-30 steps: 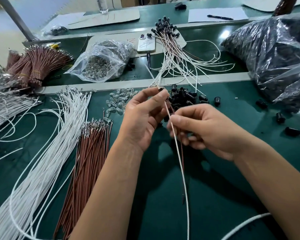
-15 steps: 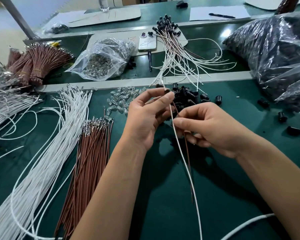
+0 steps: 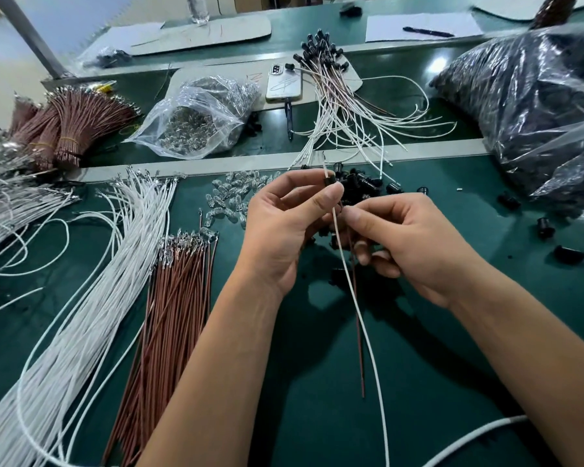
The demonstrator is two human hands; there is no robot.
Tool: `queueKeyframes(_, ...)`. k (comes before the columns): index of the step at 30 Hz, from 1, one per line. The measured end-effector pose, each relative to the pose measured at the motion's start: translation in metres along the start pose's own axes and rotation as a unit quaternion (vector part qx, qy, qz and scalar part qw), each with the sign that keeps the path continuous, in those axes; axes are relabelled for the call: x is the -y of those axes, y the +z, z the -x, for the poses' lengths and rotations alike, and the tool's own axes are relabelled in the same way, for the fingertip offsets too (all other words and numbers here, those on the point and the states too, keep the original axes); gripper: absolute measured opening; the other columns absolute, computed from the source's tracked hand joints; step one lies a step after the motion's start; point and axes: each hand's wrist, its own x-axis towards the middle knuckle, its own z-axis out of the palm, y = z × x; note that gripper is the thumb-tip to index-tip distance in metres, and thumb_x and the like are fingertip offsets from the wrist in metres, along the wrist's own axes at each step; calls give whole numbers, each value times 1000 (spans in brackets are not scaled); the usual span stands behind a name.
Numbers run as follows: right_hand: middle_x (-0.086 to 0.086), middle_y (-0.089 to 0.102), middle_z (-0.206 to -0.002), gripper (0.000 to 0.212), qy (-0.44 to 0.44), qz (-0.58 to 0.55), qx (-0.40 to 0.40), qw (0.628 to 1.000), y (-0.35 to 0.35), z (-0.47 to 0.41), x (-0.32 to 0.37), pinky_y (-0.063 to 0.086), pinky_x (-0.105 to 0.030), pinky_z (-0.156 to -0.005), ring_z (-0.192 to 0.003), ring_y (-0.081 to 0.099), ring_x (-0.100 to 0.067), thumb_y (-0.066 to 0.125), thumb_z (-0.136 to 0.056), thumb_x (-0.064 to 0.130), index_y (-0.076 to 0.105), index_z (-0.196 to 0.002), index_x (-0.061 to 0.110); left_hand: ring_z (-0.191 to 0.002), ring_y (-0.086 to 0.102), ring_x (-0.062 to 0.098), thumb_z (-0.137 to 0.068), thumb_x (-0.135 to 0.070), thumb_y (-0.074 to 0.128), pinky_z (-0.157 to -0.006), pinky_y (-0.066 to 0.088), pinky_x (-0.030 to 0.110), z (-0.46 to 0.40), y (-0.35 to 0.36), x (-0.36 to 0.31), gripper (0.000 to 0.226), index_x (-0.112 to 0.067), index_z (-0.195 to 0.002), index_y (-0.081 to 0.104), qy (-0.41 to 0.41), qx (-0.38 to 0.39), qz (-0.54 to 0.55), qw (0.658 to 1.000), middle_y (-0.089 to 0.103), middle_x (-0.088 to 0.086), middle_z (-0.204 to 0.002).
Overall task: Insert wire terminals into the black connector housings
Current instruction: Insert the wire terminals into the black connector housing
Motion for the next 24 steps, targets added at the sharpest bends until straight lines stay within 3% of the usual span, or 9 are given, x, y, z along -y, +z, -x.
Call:
queueKeyframes(5, -9, 69, -70, 10, -54, 20, -44, 997, -2, -2, -2, 36, -19, -35, -51, 56, -12, 70, -97, 8, 78, -91, 4, -61, 67, 13, -67, -9, 79, -62, 56, 23, 2, 1, 0, 21, -12, -85, 70, 9, 14, 2, 1000, 72, 3, -71)
queueKeyframes(15, -3, 64, -61, 10, -111, 11, -69, 991, 2, -3, -4, 41, -19, -37, -47, 55, -14, 70, -97, 9, 76, -91, 4, -69, 69, 14, -66, -11, 82, -69, 55, 24, 1, 1, 1, 26, -11, -88, 69, 44, 26, -50, 997, 75, 5, -79)
queueKeyframes(20, 1, 65, -61, 9, -111, 15, -61, 992, 1, -3, -4, 42, -20, -39, -50, 58, -12, 68, -98, 8, 75, -92, 5, -66, 69, 13, -67, -10, 81, -65, 54, 21, 2, 2, 2, 26, -8, -89, 69, 45, 27, -50, 997, 75, 4, -77)
queueKeyframes(24, -1, 64, -61, 13, -111, 10, -61, 992, 0, -3, -2, 41, -22, -38, -51, 58, -13, 73, -92, 18, 76, -93, 5, -67, 69, 13, -66, -10, 82, -65, 54, 21, 3, 3, 2, 26, -8, -89, 69, 39, 22, -46, 998, 75, 5, -78)
